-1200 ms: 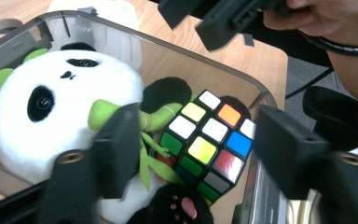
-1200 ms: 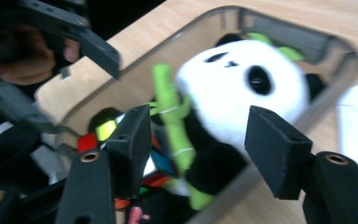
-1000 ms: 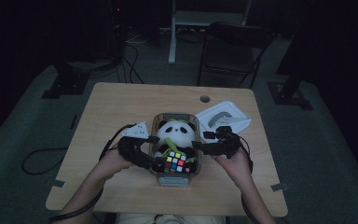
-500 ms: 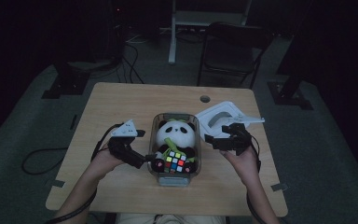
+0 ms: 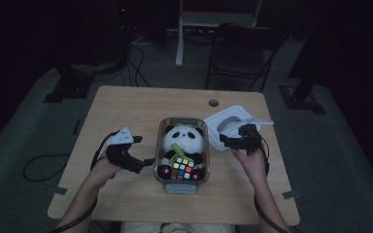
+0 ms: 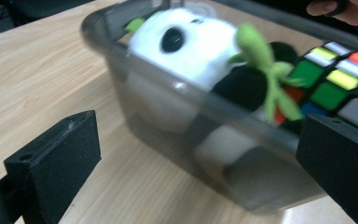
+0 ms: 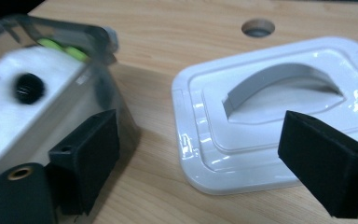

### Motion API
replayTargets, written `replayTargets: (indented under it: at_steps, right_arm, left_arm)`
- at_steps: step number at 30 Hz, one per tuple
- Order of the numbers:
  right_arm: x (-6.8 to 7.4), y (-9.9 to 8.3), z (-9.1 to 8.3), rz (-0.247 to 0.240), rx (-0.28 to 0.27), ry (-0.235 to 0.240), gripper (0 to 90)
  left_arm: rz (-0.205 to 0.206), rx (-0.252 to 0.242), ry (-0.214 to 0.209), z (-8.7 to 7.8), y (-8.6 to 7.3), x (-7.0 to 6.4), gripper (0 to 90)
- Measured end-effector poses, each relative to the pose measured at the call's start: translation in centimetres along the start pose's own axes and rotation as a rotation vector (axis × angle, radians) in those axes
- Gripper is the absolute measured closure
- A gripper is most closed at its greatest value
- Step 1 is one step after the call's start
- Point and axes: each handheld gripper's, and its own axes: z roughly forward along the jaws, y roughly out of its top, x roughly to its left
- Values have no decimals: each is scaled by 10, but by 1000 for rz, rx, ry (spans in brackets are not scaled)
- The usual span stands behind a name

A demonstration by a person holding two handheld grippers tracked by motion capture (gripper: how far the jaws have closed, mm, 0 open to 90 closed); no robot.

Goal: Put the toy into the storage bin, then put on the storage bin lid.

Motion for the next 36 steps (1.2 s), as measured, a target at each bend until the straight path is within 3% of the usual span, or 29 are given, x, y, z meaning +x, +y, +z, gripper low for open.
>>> replayTargets:
  at_steps: [3,9,16,21,26,33,36]
  right_arm:
    - [-5,-4,8,21,10,0,123]
    - [-13,-10,17,51,-26,-35,120]
    - [-13,-13,29,31,-20,-79,121]
    - [-16,-15,37,53,-11,-90,120]
    - [-18,-15,44,59,-17,-123,115]
    - [-24,-11,58,67,-8,-164,110]
    - [-28,-11,66,65,-9,-215,110]
  left_arm:
    - [-31,3,22,2,-8,7,5]
    - [-53,26,58,6,-23,11,5]
    - [-77,32,78,8,-43,14,5]
    - [-96,46,111,8,-59,16,5]
    - [-123,53,132,6,-73,20,5]
    - [-128,68,169,4,-84,20,5]
    - [-133,65,192,5,-87,20,5]
